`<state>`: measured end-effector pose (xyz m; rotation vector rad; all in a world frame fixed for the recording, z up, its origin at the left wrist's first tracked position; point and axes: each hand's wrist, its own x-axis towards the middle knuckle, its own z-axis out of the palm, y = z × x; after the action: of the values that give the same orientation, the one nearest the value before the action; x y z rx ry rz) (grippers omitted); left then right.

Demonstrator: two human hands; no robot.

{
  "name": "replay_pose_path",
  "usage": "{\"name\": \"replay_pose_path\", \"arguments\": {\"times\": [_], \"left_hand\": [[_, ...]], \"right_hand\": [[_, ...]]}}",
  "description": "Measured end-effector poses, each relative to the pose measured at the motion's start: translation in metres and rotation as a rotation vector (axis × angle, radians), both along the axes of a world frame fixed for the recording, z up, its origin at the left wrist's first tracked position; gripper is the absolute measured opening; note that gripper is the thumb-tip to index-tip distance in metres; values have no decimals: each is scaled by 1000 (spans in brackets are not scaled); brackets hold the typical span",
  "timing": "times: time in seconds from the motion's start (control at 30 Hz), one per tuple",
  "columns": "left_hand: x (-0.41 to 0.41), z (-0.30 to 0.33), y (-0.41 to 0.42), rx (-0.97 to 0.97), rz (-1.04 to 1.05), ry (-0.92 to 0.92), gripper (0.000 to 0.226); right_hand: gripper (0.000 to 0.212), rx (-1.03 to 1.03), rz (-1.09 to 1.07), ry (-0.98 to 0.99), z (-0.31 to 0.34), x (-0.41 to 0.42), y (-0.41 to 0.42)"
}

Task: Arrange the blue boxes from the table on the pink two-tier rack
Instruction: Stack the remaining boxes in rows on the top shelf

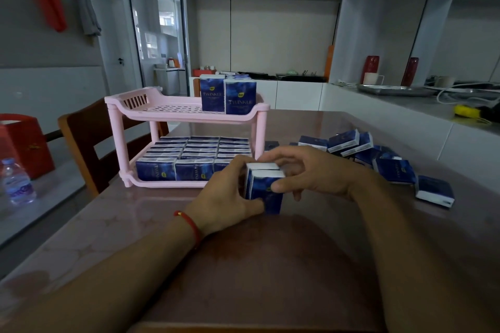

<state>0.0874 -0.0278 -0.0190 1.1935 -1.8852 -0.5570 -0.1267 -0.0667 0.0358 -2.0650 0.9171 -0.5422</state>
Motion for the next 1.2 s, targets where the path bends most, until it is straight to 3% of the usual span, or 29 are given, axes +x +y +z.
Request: {"name": "replay_pose_path", "arguments": {"times": [0.17,0.37,0.5,0.57,0.7,0.83,0.97,1.2], "left_hand": [[6,3,-2,54,-47,-49,57],[11,12,2,-42,28,-3,51],[22,32,17,-42,1,57,54],[31,47,31,-75,-1,74,57],[61,94,45,-135,38,139,50],[95,141,26,-169,151,193,37],[106,168,-8,-78,270,133,37],[92,176,-45,167,287,40,46]], "right_hand": [[43,-4,-17,-10,-3,5,-3],[31,-72,-22,-47,-2,6,-1],[59,62,-139,-401,-4,3,-8],[60,24,-283,-474,-7,8,-15],[54,-100,-526,-412,-22,26,-28],[41,-272,-584,-427,-33,32,-36],[18,-434,-598,-274,-39,39,-33],[34,-477,-536,-210,-44,47,-33]]}}
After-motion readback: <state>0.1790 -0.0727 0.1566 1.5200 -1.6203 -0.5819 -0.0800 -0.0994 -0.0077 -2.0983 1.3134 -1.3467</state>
